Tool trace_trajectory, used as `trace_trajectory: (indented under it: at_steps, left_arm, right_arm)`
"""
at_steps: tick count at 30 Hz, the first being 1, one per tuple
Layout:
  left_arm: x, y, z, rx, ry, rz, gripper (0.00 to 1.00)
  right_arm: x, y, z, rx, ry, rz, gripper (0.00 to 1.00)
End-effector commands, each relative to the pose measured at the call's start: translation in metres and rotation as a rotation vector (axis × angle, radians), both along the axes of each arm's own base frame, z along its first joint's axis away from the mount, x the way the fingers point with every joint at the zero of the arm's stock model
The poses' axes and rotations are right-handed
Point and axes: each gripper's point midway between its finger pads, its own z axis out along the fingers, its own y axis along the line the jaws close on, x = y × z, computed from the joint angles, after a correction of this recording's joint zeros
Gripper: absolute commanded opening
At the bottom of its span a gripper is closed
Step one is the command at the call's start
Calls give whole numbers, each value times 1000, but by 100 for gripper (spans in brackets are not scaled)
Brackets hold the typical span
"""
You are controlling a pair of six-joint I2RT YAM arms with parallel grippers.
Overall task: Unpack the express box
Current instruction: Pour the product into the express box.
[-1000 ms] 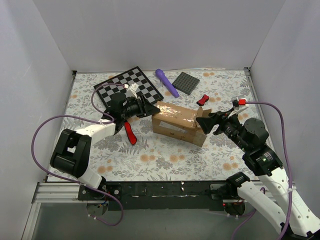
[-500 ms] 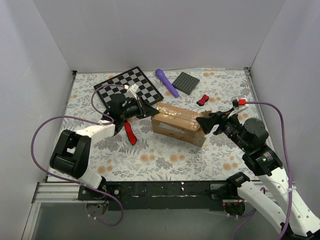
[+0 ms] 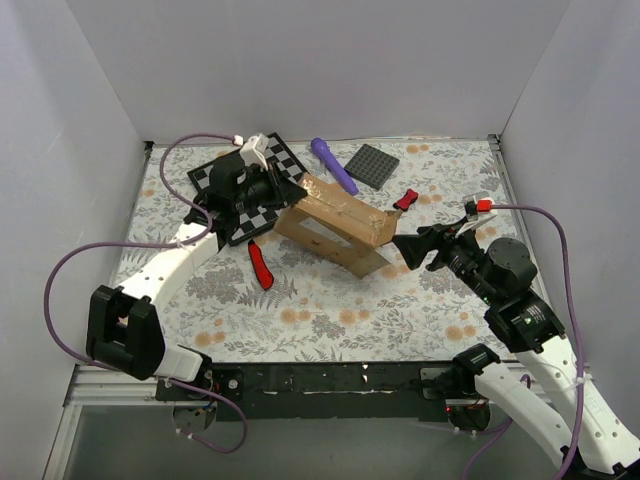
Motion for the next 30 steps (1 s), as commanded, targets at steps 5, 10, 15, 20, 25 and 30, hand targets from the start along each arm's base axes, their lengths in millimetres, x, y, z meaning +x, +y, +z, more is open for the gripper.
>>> trace_trajectory:
  at_steps: [5,10,15,20,25,30]
  left_arm:
    - [20,29,121,124,-341,132,0]
    - [19,14,137,191,-405,124,0]
    - [21,12,145,208,-426,153,0]
    - [16,29,145,189,-403,205,0]
    - [15,73,142,98,-346,320,0]
    - [7,82,144,-36,-282,343,0]
  right_arm:
    - [-3,-4,7,10,-63,-8,79]
    - [-5,-6,4,7,-62,-11,79]
    - [-7,-8,4,13,-64,-17,79]
    - [-8,-10,-2,9,-50,-24,80]
    - [-9,-8,-10,12,-39,-18,80]
    - [-7,-7,-14,5,-27,-12,80]
